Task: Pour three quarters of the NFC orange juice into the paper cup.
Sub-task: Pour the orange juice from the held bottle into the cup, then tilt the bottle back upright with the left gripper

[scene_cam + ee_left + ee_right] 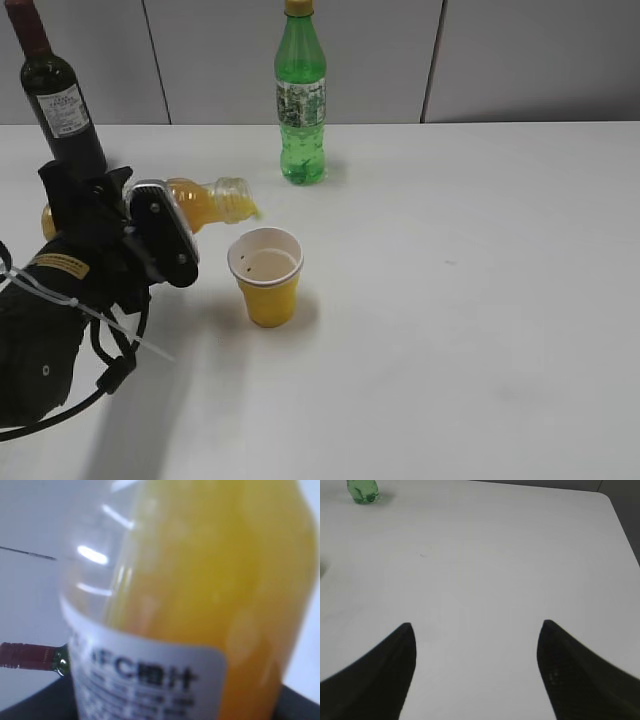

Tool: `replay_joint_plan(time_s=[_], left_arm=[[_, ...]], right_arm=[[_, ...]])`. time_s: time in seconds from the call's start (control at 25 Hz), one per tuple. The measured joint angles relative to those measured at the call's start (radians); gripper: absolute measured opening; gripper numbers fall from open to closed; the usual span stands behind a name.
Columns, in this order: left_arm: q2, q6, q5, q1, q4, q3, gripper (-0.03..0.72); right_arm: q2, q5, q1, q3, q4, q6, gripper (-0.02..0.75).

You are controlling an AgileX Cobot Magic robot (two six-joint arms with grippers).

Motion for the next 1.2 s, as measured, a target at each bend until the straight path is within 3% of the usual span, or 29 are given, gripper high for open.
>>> replay_joint_plan(time_s=[0.64, 1.2], left_arm=[[0.000, 0.145, 0.000, 0.000, -0.041, 0.000, 0.468], [0.000, 0.160, -0.025, 0.000, -0.051, 0.000, 0.468]], right_arm=[[0.000, 0.000, 0.000, 0.000, 0.000, 0.000, 0.596], [0.000, 0.000, 0.000, 0.000, 0.000, 0.000, 0.596]])
